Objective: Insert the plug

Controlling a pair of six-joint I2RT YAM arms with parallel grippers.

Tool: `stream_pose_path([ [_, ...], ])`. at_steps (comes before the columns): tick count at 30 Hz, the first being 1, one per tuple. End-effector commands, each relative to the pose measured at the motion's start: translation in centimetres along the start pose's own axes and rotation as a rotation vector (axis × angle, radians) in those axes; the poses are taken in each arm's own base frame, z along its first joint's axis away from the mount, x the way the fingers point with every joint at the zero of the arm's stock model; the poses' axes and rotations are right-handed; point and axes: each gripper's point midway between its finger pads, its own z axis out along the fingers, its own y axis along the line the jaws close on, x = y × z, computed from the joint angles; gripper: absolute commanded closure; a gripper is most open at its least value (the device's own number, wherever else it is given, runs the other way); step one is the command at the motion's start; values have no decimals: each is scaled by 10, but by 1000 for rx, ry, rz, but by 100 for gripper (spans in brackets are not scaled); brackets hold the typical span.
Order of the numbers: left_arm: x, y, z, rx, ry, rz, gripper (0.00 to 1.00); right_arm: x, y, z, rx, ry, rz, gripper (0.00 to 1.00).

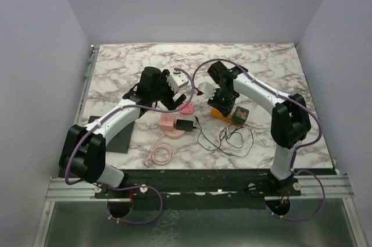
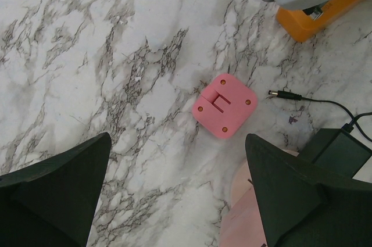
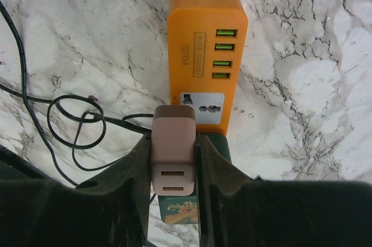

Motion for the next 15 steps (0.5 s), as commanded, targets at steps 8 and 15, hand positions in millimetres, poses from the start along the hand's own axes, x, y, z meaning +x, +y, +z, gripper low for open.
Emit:
stream_pose_path([
  [8, 1, -6, -4, 27, -14, -1, 1, 2, -6, 4, 44, 25, -23, 99],
  [15, -1, -6, -5, 26, -18, -1, 1, 4, -11, 8, 66, 49, -27, 99],
])
